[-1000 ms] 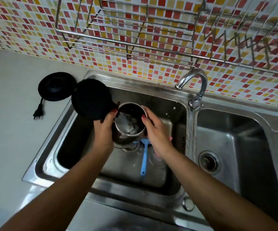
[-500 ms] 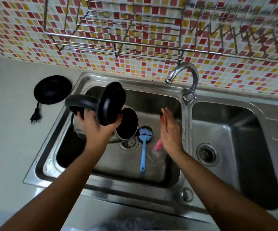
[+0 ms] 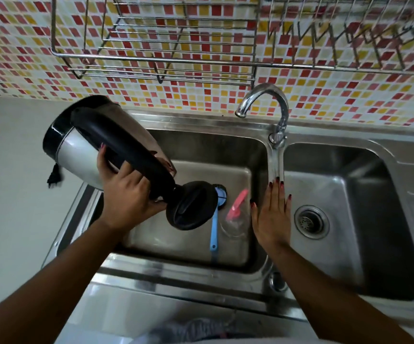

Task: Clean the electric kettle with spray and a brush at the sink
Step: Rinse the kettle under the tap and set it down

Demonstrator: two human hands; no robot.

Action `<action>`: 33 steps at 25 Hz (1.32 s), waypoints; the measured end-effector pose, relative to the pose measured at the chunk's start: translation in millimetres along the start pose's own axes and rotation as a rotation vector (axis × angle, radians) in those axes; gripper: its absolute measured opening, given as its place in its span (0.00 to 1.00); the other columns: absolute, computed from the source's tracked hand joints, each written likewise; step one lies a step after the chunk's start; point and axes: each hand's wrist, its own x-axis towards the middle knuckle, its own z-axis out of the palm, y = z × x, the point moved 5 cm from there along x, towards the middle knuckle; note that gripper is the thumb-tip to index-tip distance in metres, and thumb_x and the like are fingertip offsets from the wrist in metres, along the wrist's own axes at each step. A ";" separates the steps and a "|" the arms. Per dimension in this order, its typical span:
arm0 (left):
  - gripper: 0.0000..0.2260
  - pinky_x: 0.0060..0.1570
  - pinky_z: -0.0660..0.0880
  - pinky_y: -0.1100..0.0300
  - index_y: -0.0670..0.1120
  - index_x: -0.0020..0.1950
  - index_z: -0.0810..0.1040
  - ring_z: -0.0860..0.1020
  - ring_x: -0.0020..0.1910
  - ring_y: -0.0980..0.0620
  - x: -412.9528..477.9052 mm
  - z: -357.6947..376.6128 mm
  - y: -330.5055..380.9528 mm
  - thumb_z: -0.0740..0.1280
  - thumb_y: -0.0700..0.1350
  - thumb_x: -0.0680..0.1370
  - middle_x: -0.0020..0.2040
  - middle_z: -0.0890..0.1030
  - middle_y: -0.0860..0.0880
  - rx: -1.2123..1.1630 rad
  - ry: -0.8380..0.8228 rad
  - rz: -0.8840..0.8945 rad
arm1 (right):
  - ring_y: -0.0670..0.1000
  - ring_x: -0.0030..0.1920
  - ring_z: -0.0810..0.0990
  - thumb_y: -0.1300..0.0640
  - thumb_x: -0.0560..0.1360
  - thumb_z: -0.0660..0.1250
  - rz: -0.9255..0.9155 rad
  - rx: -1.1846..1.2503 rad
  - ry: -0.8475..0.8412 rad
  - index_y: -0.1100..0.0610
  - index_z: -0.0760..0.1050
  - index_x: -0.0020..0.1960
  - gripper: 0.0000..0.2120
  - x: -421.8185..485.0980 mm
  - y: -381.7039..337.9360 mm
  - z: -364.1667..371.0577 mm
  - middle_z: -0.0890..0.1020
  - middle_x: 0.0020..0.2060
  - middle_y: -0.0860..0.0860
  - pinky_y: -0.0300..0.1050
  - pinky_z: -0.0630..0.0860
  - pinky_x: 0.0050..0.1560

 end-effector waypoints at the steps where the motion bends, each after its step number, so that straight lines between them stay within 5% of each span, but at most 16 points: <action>1: 0.27 0.64 0.55 0.30 0.42 0.57 0.81 0.75 0.60 0.42 -1.9 0.3 -1.8 0.62 0.64 0.76 0.54 0.84 0.43 0.026 -0.015 0.034 | 0.58 0.78 0.47 0.41 0.79 0.39 0.000 0.006 0.000 0.63 0.44 0.77 0.35 -0.6 0.3 0.8 0.50 0.78 0.60 0.57 0.51 0.77; 10: 0.28 0.71 0.44 0.37 0.40 0.60 0.77 0.72 0.65 0.42 8.8 -12.1 -11.2 0.57 0.63 0.78 0.56 0.83 0.40 0.101 -0.059 0.189 | 0.58 0.78 0.48 0.43 0.80 0.43 -0.008 0.023 0.010 0.63 0.45 0.77 0.32 -0.6 0.6 2.1 0.50 0.78 0.60 0.56 0.52 0.76; 16: 0.28 0.70 0.47 0.34 0.40 0.56 0.81 0.75 0.63 0.42 0.0 -8.6 -5.1 0.57 0.64 0.78 0.55 0.84 0.41 0.076 -0.104 0.164 | 0.57 0.78 0.48 0.44 0.81 0.45 -0.005 0.030 0.017 0.62 0.46 0.77 0.32 -0.2 1.3 2.8 0.51 0.78 0.60 0.55 0.51 0.76; 19: 0.27 0.67 0.53 0.35 0.42 0.53 0.80 0.76 0.59 0.42 3.4 -5.2 -5.2 0.58 0.65 0.76 0.52 0.85 0.42 -0.005 -0.044 -0.043 | 0.55 0.78 0.47 0.43 0.80 0.42 -0.005 0.082 -0.003 0.62 0.47 0.77 0.32 1.2 0.7 2.1 0.51 0.78 0.58 0.54 0.48 0.77; 23: 0.22 0.67 0.59 0.37 0.44 0.44 0.79 0.73 0.59 0.41 5.3 21.4 -16.8 0.64 0.63 0.68 0.46 0.83 0.40 -0.214 -0.089 -0.562 | 0.54 0.78 0.47 0.47 0.81 0.49 0.085 0.671 0.082 0.61 0.49 0.77 0.30 38.4 -1.1 -34.0 0.50 0.78 0.57 0.51 0.46 0.78; 25: 0.23 0.67 0.64 0.38 0.50 0.48 0.78 0.76 0.59 0.42 -2.7 48.8 -26.9 0.70 0.65 0.64 0.51 0.83 0.42 -0.495 -0.122 -0.902 | 0.52 0.78 0.45 0.50 0.81 0.53 0.136 0.899 0.065 0.60 0.45 0.77 0.31 75.9 -4.5 -59.2 0.47 0.78 0.56 0.46 0.44 0.77; 27: 0.24 0.60 0.74 0.46 0.47 0.55 0.79 0.81 0.56 0.47 -6.7 72.2 -29.2 0.75 0.60 0.67 0.53 0.83 0.44 -0.979 0.014 -1.215 | 0.52 0.78 0.49 0.44 0.80 0.53 0.119 0.998 0.055 0.56 0.46 0.78 0.32 105.4 -10.4 -76.0 0.50 0.78 0.55 0.49 0.47 0.78; 30: 0.20 0.47 0.77 0.60 0.39 0.61 0.77 0.80 0.57 0.45 2.7 97.5 -17.5 0.73 0.46 0.72 0.54 0.82 0.42 -1.370 0.056 -1.426 | 0.53 0.77 0.54 0.45 0.80 0.53 -0.032 0.786 -0.035 0.57 0.54 0.77 0.29 116.5 -24.6 -71.3 0.57 0.77 0.55 0.45 0.49 0.77; 33: 0.29 0.51 0.79 0.59 0.34 0.63 0.75 0.79 0.60 0.41 18.7 116.4 -9.1 0.71 0.48 0.67 0.59 0.80 0.37 -1.539 0.031 -1.336 | 0.53 0.78 0.47 0.51 0.81 0.53 -0.189 0.391 -0.218 0.62 0.54 0.76 0.27 120.4 -30.3 -42.1 0.52 0.78 0.57 0.39 0.41 0.73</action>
